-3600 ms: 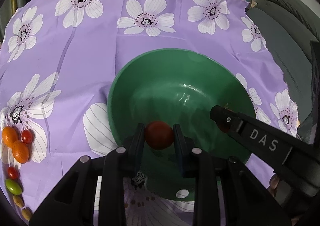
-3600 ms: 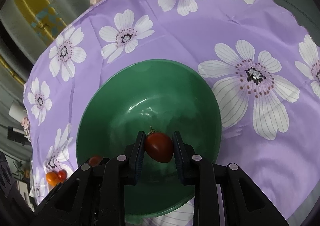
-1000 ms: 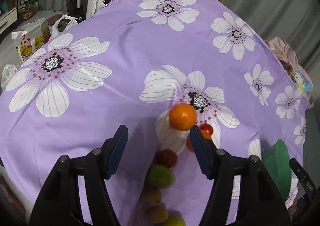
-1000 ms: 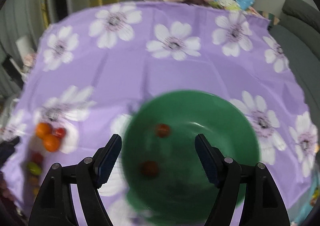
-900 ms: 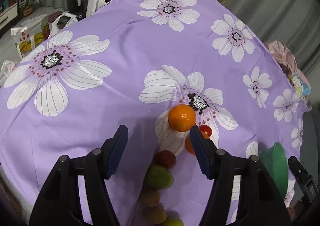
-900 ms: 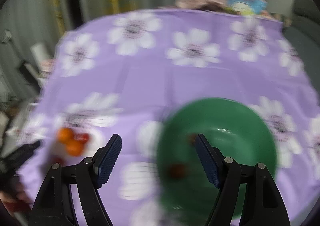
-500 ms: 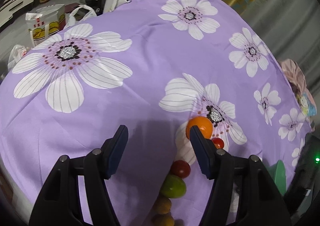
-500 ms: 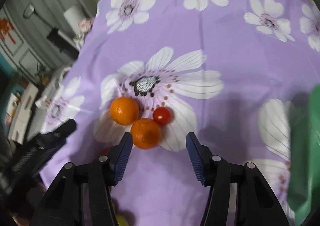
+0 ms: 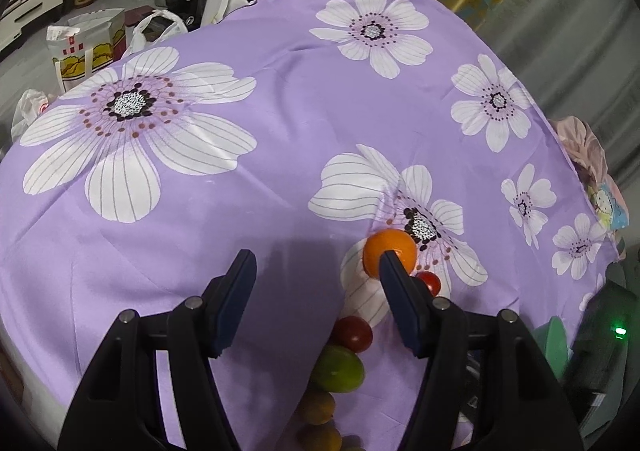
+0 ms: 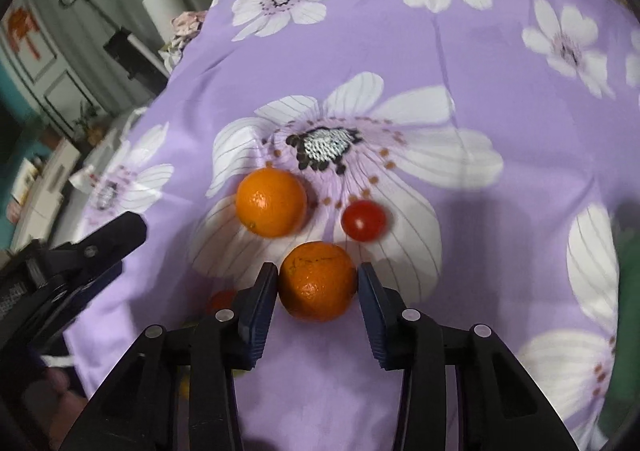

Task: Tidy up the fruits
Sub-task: 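Close the right gripper on the orange and lift it, then carry the orange with the right gripper toward the green bowl, then lower the held orange with the right gripper into the green bowl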

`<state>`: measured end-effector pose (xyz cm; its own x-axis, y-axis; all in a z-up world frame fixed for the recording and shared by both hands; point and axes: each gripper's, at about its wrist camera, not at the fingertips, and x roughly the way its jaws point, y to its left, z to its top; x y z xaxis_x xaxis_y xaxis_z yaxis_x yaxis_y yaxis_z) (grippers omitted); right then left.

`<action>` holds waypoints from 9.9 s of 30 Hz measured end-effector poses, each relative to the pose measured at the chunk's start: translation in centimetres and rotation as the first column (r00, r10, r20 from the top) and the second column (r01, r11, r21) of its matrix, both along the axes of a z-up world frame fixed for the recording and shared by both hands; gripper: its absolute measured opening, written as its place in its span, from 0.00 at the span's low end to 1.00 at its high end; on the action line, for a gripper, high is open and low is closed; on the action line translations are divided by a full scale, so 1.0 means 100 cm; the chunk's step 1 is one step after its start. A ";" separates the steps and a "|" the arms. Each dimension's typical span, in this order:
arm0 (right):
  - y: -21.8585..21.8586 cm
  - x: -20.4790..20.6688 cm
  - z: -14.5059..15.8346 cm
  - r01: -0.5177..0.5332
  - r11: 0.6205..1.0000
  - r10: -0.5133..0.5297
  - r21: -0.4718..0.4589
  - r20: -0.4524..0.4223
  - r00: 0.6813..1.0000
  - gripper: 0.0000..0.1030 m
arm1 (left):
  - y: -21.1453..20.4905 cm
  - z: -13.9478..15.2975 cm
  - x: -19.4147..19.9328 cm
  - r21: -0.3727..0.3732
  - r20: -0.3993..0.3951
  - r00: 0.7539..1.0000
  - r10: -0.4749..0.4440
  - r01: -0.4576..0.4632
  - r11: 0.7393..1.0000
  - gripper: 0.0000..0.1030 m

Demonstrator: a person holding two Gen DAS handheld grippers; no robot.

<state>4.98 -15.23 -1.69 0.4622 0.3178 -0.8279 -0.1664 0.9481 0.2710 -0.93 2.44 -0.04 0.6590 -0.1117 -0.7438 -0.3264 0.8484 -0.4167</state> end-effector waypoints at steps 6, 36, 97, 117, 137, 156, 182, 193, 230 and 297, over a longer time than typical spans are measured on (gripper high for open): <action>-0.039 -0.028 0.006 0.065 0.997 -0.062 0.039 -0.059 0.996 0.40 | -0.015 0.000 0.001 0.022 0.005 0.999 -0.050 0.050 0.999 0.61; -0.105 -0.036 0.026 0.192 0.958 -0.190 0.211 -0.032 0.981 0.40 | -0.120 -0.009 -0.008 -0.051 -0.007 0.851 -0.526 0.525 0.850 0.52; -0.071 -0.031 0.002 0.125 0.955 -0.109 0.269 -0.074 0.991 0.44 | -0.149 -0.018 -0.014 0.089 0.007 0.852 -0.524 0.521 0.849 0.41; -0.064 -0.056 0.051 0.044 0.960 -0.110 0.278 0.227 0.968 0.44 | -0.144 0.021 -0.035 0.226 0.265 0.817 -0.511 0.463 0.857 0.41; -0.054 -0.073 0.069 0.032 0.979 -0.109 0.202 0.382 0.918 0.44 | -0.140 0.030 -0.046 0.237 0.347 0.799 -0.491 0.432 0.870 0.41; -0.052 -0.082 0.078 0.028 0.979 -0.115 0.202 0.435 0.893 0.44 | -0.140 0.039 -0.055 0.261 0.402 0.775 -0.488 0.414 0.872 0.41; -0.087 -0.094 0.107 0.073 0.974 -0.171 0.212 0.490 0.855 0.44 | -0.177 0.070 -0.059 0.302 0.470 0.698 -0.540 0.448 0.842 0.41; -0.113 -0.102 0.112 0.128 0.968 -0.222 0.217 0.499 0.838 0.44 | -0.203 0.076 -0.057 0.294 0.476 0.661 -0.581 0.503 0.813 0.41; -0.201 -0.107 0.102 0.343 0.906 -0.418 0.249 0.387 0.822 0.44 | -0.292 0.074 -0.039 0.260 0.393 0.574 -0.718 0.680 0.686 0.41; -0.250 -0.080 0.042 0.498 0.825 -0.523 0.267 0.025 0.852 0.44 | -0.334 0.017 0.002 0.108 0.133 0.574 -0.808 0.802 0.587 0.41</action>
